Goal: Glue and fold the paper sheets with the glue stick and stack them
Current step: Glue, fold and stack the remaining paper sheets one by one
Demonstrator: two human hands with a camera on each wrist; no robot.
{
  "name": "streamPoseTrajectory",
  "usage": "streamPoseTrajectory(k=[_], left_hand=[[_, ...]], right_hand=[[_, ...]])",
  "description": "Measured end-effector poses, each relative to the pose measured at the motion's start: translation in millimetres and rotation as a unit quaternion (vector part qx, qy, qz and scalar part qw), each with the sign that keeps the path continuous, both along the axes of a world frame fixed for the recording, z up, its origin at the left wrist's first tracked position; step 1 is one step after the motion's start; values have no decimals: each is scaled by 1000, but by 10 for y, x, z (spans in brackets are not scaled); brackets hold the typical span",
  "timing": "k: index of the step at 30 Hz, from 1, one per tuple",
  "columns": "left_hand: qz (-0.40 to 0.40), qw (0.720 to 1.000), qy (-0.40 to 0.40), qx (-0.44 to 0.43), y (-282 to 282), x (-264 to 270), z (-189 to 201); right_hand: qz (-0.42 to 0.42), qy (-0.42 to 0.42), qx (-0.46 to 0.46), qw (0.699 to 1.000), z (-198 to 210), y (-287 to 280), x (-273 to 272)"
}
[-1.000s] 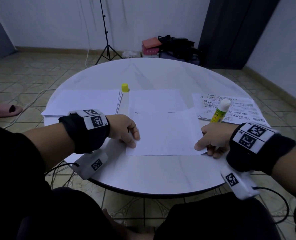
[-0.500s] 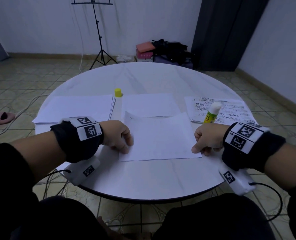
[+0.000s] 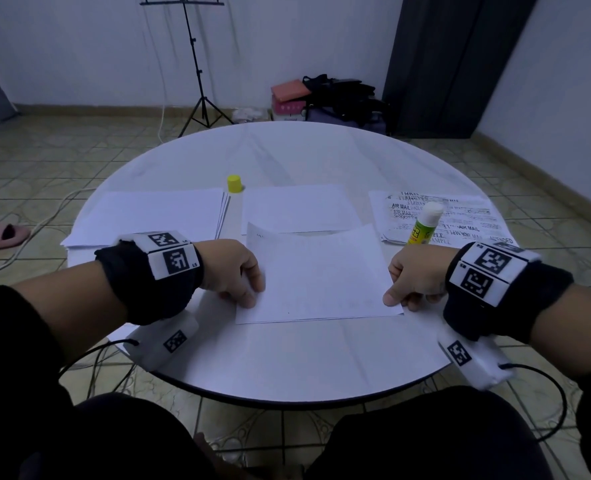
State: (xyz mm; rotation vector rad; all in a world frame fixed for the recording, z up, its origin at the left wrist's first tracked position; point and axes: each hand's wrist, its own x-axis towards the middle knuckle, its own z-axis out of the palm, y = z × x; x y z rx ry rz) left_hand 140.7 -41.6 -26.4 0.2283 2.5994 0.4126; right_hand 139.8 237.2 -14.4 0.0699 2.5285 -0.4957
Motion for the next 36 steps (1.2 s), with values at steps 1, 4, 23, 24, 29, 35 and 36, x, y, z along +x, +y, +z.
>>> streamPoseTrajectory(k=[1, 4, 23, 24, 29, 35, 36], left_hand=[[1, 1000, 0, 0, 0, 0, 2], [0, 1000, 1, -6, 1, 2, 7], [-11, 1000, 22, -20, -6, 26, 16], [-10, 999, 23, -21, -4, 28, 15], [-6, 999, 24, -21, 3, 41, 24], [0, 1000, 23, -20, 8, 50, 40], [1, 1000, 23, -21, 8, 52, 43]], right_hand=[[0, 0, -1, 1000, -2, 1, -4], [3, -1, 4, 1000, -9, 1, -11], [3, 7, 15, 1000, -38, 7, -20], [5, 8, 17, 1000, -36, 7, -19], [20, 8, 40, 999, -25, -6, -13], [14, 4, 31, 999, -28, -9, -18], [13, 3, 31, 999, -27, -10, -19]])
